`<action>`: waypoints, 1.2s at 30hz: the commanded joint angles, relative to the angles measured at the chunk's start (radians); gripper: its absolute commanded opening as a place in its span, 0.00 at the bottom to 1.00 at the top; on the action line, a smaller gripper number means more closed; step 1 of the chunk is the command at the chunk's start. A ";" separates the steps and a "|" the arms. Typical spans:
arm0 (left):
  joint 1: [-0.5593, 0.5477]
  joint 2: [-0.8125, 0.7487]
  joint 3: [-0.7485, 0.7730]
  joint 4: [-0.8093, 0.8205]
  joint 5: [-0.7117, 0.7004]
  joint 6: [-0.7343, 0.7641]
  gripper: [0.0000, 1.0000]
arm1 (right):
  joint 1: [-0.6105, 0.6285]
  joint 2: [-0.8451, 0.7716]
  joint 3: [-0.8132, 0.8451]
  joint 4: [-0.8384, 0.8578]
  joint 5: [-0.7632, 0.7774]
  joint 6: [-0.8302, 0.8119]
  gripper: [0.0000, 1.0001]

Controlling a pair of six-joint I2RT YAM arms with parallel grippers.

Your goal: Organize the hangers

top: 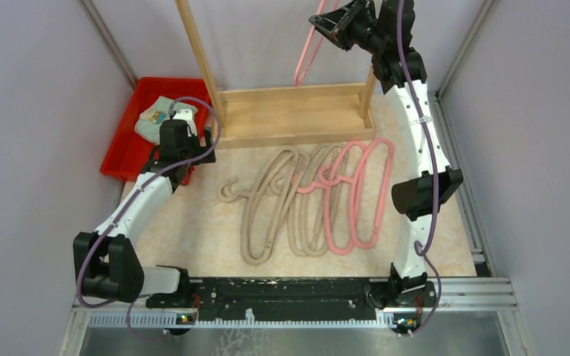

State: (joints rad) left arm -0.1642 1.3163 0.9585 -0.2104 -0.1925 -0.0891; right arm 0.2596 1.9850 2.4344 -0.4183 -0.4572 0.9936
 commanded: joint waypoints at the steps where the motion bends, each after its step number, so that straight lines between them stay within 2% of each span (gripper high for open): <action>1: -0.008 -0.028 -0.011 -0.003 -0.023 0.025 1.00 | 0.004 0.030 0.088 0.048 0.032 0.116 0.00; 7: -0.008 -0.026 -0.029 -0.003 -0.030 0.029 1.00 | -0.008 0.039 0.074 0.049 0.053 0.200 0.00; 15: -0.008 -0.014 -0.023 -0.002 -0.041 0.037 1.00 | -0.045 0.099 0.074 0.114 -0.005 0.314 0.00; 23: -0.006 -0.001 -0.023 -0.001 -0.048 0.045 1.00 | -0.066 0.114 0.035 0.100 -0.060 0.337 0.00; 24: -0.007 0.001 -0.023 -0.001 -0.048 0.045 1.00 | -0.065 0.102 0.009 0.114 -0.071 0.330 0.03; 28: -0.007 0.008 -0.014 -0.001 -0.047 0.040 1.00 | -0.066 0.029 -0.075 0.136 -0.072 0.259 0.45; 31: -0.006 0.008 -0.012 0.003 -0.044 0.030 1.00 | -0.074 -0.054 -0.144 0.109 -0.036 0.171 0.67; 33: -0.006 0.009 -0.011 0.002 -0.036 0.025 1.00 | -0.080 -0.121 -0.213 0.098 -0.013 0.124 0.76; 36: -0.007 0.009 -0.010 0.002 -0.030 0.019 1.00 | -0.090 -0.224 -0.334 0.060 0.028 0.029 0.81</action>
State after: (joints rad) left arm -0.1642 1.3216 0.9337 -0.2108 -0.2298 -0.0559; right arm 0.1860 1.9686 2.1929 -0.3508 -0.4831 1.1767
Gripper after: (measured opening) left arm 0.997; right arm 0.779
